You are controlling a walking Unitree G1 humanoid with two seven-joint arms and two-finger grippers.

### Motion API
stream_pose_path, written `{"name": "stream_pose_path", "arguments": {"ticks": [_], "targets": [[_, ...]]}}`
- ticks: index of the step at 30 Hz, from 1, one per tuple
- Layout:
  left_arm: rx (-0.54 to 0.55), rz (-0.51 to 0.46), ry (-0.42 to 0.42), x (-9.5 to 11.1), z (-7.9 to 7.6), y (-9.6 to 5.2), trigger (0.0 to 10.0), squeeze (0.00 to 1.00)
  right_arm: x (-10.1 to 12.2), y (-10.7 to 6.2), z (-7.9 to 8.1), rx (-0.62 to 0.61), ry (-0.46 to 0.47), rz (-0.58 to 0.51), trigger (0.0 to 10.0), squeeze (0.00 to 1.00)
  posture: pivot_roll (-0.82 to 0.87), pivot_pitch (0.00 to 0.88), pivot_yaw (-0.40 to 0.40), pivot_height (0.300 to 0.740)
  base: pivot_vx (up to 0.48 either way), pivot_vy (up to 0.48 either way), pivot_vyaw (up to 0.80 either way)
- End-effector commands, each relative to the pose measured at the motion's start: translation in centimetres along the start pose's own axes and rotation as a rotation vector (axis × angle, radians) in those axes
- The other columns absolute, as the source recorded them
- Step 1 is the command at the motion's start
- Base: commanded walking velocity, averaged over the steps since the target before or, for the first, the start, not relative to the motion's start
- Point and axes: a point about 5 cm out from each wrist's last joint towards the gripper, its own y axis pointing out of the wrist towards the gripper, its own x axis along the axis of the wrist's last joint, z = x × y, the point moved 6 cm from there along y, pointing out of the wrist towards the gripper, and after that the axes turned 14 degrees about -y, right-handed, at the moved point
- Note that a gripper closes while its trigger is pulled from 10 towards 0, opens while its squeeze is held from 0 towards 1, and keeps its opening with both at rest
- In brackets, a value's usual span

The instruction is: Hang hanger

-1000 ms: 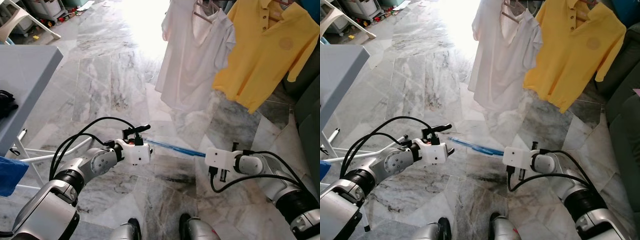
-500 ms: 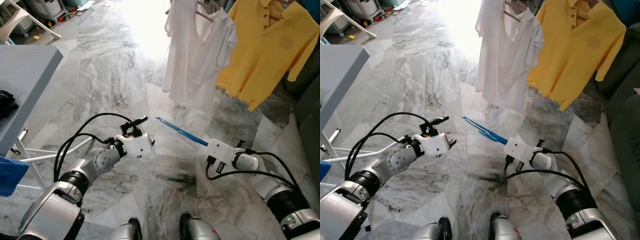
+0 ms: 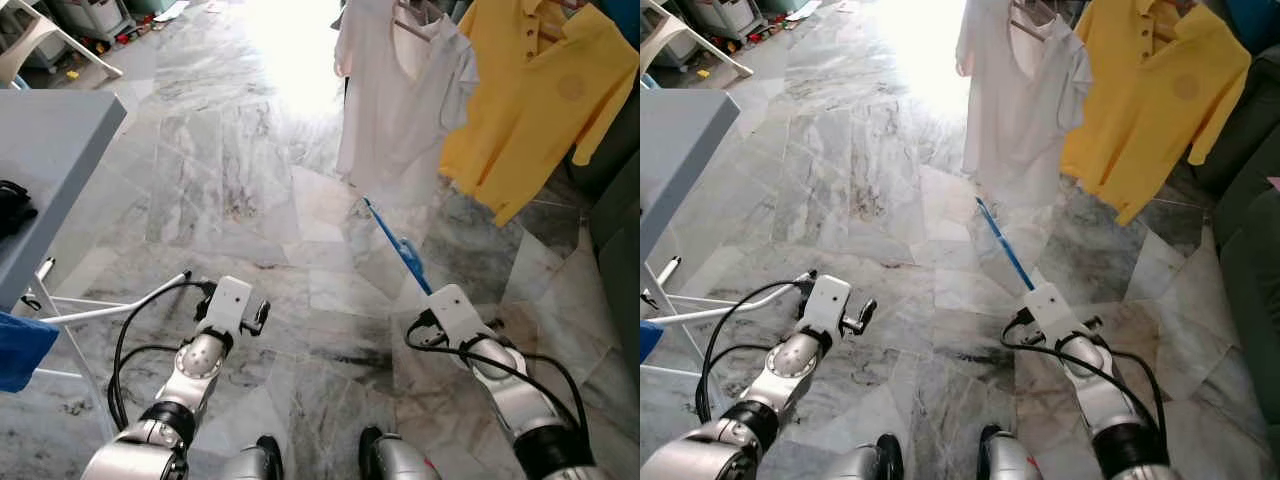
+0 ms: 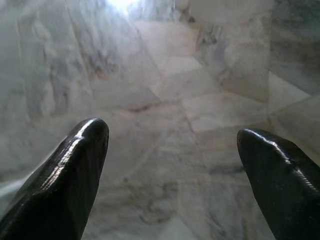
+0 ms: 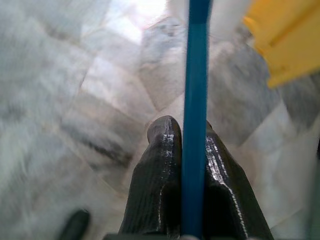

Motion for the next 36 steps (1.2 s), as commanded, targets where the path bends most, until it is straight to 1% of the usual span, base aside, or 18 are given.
{"name": "stream_pose_path", "arguments": {"ticks": [1,2,3,4,5,6,7,10,11,13,14,15,16,19,22,25,28,36], "targets": [[0.011,0.029,-0.051,-1.0,0.4,-0.5,10.0,0.00,0.0,-0.6,0.3,-0.055,0.135,0.004,1.1,0.00,-0.20,0.183,0.037,0.740,0.000,0.000,0.00],[0.006,0.030,-0.063,-1.1,0.3,-0.5,10.0,0.00,0.1,-0.7,0.7,-0.060,0.158,0.003,3.2,0.00,-0.20,0.183,0.039,0.740,0.000,0.000,0.00],[0.000,0.030,-0.073,-1.1,0.1,-0.5,10.0,0.00,0.2,-0.8,1.1,-0.062,0.169,0.003,4.1,0.00,-0.20,0.184,0.041,0.740,0.000,0.000,0.00],[-0.005,0.030,-0.079,-1.1,0.0,-0.5,10.0,0.00,0.2,-0.9,1.3,-0.063,0.171,0.003,4.1,0.00,-0.20,0.184,0.041,0.740,0.000,0.000,0.00],[-0.014,0.029,-0.086,-1.0,-0.1,-0.5,10.0,0.00,0.3,-0.9,1.5,-0.064,0.172,0.002,9.1,0.00,-0.20,0.185,0.041,0.740,0.000,0.000,0.00],[-0.028,0.028,-0.097,-1.0,-0.4,-0.4,10.0,0.00,0.4,-1.0,1.7,-0.068,0.178,0.001,10.0,0.00,-0.20,0.188,0.039,0.740,0.000,0.000,0.00],[-0.059,0.021,-0.124,-0.7,-1.1,-0.3,10.0,0.00,0.6,-1.3,2.1,-0.078,0.182,-0.001,10.0,0.00,-0.20,0.189,0.037,0.740,0.000,0.000,0.00],[-0.075,0.009,-0.144,-0.3,-1.7,-0.2,10.0,0.00,0.6,-1.5,2.2,-0.093,0.199,0.004,10.0,0.00,-0.21,0.188,0.027,0.740,0.000,0.000,0.00],[-0.091,0.004,-0.163,-0.2,-2.1,-0.2,10.0,0.00,0.6,-1.6,1.9,-0.117,0.214,0.006,10.0,0.00,-0.21,0.188,0.027,0.740,0.000,0.000,0.00],[-0.098,0.003,-0.169,-0.2,-2.3,-0.2,10.0,0.00,0.7,-1.7,1.7,-0.129,0.218,0.005,10.0,0.00,-0.21,0.188,0.027,0.740,0.000,0.000,0.00],[-0.124,-0.002,-0.184,0.0,-2.9,-0.2,10.0,0.00,0.8,-1.8,0.9,-0.159,0.224,0.000,10.0,0.00,-0.21,0.189,0.023,0.740,0.000,0.000,0.00],[-0.124,-0.002,-0.184,0.0,-2.9,-0.2,10.0,0.00,0.8,-1.8,0.9,-0.159,0.224,0.000,10.0,0.00,-0.21,0.189,0.023,0.740,0.000,0.000,0.00],[-0.143,-0.004,-0.191,0.0,-3.3,-0.3,10.0,0.00,0.5,-1.9,0.3,-0.181,0.247,0.014,10.0,0.00,-0.21,0.189,0.018,0.740,0.000,0.000,0.00],[-0.173,-0.001,-0.206,-0.1,-3.8,-0.5,10.0,0.00,0.0,-2.0,-0.3,-0.194,0.253,0.030,10.0,0.00,-0.22,0.188,0.016,0.740,0.000,0.000,-0.28],[-0.179,0.001,-0.207,-0.1,-3.9,-0.5,10.0,0.00,0.0,-2.1,-0.4,-0.197,0.251,0.031,10.0,0.00,-0.22,0.188,0.016,0.740,0.160,0.000,-0.43],[-0.211,0.005,-0.200,0.1,-4.4,-0.5,10.0,0.00,0.0,-2.2,-0.6,-0.215,0.257,0.036,10.0,0.00,-0.23,0.185,0.019,0.740,0.284,0.000,-0.42],[-0.227,-0.002,-0.201,0.5,-4.7,-0.4,10.0,0.00,-0.1,-2.3,-0.8,-0.227,0.266,0.042,10.0,0.00,-0.23,0.183,0.024,0.740,0.339,0.000,-0.42],[-0.251,0.002,-0.193,0.8,-5.5,-0.2,10.0,0.00,-0.3,-2.4,-0.9,-0.231,0.265,0.046,10.0,0.00,-0.24,0.177,0.025,0.740,0.385,0.000,-0.50]]}}
